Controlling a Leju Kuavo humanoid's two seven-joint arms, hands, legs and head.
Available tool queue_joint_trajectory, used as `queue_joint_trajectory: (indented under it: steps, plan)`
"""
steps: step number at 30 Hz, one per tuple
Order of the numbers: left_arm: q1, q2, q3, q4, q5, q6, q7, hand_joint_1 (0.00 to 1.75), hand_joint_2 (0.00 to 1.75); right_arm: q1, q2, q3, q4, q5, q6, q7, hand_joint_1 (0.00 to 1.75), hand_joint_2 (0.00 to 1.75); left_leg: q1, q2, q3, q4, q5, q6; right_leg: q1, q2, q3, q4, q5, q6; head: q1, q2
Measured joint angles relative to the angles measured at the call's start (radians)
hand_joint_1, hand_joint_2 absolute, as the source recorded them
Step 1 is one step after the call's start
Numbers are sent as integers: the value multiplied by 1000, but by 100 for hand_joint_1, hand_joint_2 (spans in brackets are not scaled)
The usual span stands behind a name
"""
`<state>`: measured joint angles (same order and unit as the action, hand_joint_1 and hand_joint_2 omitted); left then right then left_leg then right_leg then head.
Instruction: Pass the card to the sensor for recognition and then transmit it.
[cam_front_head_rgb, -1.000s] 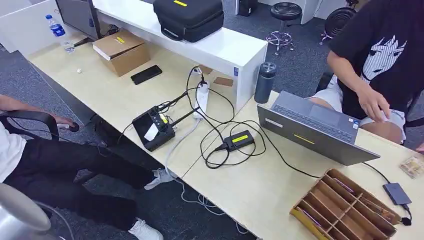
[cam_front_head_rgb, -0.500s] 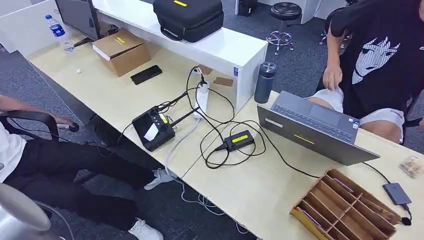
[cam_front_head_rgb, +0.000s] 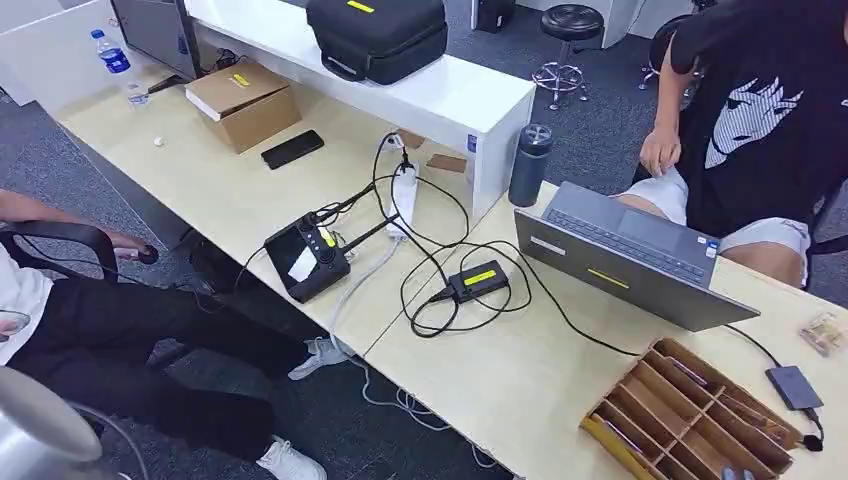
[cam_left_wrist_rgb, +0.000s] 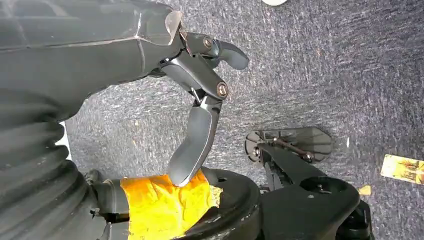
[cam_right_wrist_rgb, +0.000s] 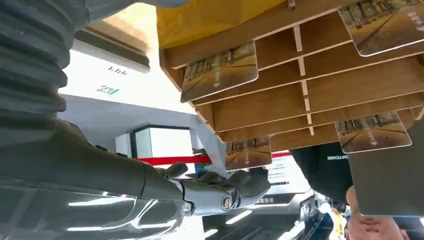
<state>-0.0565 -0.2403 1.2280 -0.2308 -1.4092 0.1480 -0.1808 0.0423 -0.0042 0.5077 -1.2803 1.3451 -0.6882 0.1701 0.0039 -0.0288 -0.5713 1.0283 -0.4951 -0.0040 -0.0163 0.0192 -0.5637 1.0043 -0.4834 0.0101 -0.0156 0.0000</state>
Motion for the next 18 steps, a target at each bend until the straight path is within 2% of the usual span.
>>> queue_joint_trajectory:
  steps: [5, 6, 7, 8, 9, 12, 18]
  plan:
    - [0, 0, 0, 0, 0, 0, 0, 0, 175, -11, 9, 0, 21, -2, 0, -4, 0, 175, 0, 0, 0, 0, 0, 0, 0, 0, 0, 0, 0, 0, 0, 0]
    - [0, 0, -1, 0, 0, 0, 0, 0, 175, -13, 10, 0, 25, -7, 0, -6, 12, 175, 0, 0, 0, 0, 0, 0, 0, 0, 0, 0, 0, 0, 0, 0]
    - [-1, 0, -1, 0, -1, 0, 0, 0, 175, -16, 11, 0, 30, -16, 0, -9, 93, 175, 0, 0, 0, 0, 0, 0, 0, 0, 0, 0, 0, 0, 0, 0]
    - [-1, 0, -1, 0, -2, 0, 0, 0, 175, -19, 11, 0, 37, -22, 0, -10, 143, 175, 0, 0, 0, 0, 0, 0, 0, 0, 0, 0, 0, 0, 0, 0]
    - [-1, 0, -2, 0, -4, 0, 0, 0, 175, -21, 13, 0, 44, -32, 0, -10, 164, 175, 0, 0, 0, 0, 0, 0, 0, 0, 0, 0, 0, 0, 0, 0]
    - [-1, 0, -5, 0, -8, 0, 1, 0, 175, -36, 16, 1, 79, -70, 1, -13, 175, 175, 0, 0, 0, 0, 0, 0, 0, 0, 0, 0, 0, 0, 0, 0]
    - [-1, 0, -18, 0, -8, 0, 1, 0, 175, -59, 17, 1, 133, -108, -10, -20, 175, 175, 0, 0, 1, 0, 0, 0, 0, 1, 0, 0, 0, 0, 0, 0]
